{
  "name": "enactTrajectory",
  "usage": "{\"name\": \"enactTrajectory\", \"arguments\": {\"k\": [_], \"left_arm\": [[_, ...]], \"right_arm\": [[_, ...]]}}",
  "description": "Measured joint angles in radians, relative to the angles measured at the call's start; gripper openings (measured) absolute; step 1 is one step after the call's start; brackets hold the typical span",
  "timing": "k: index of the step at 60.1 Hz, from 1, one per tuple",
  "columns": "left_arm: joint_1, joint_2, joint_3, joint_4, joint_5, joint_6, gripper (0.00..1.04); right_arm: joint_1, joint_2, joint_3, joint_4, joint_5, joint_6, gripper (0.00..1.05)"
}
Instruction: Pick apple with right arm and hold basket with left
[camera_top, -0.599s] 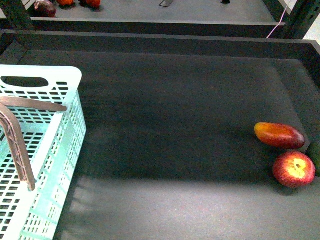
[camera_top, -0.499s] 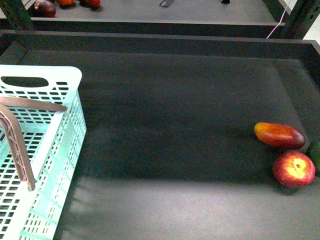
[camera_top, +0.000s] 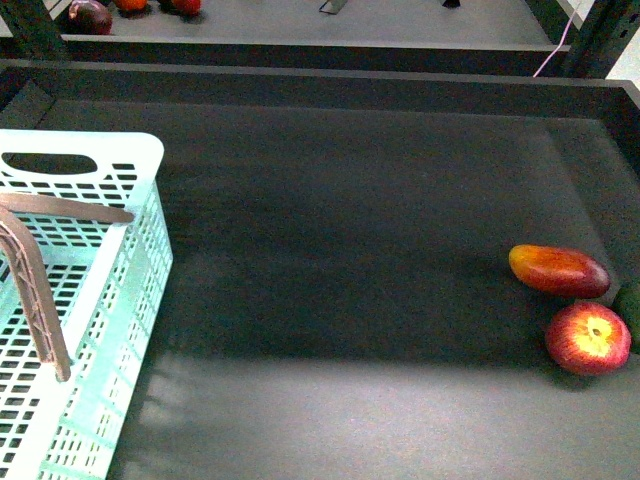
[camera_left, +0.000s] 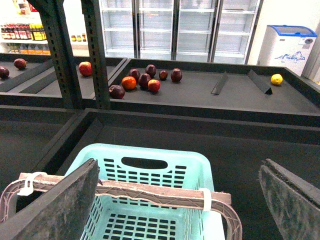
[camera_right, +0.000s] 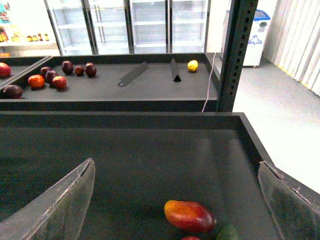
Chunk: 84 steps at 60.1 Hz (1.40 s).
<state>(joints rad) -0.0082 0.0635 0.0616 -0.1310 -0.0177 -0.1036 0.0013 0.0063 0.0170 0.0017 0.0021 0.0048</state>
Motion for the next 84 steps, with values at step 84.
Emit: {"name": "enactTrajectory", "arguments": {"k": [84], "left_arm": [[0.279,1.563,0.491,0.531,0.200,-1.023,0.79]], "right_arm": [[0.000,-0.001,0.000,0.000,0.000,0.000,0.96]]}}
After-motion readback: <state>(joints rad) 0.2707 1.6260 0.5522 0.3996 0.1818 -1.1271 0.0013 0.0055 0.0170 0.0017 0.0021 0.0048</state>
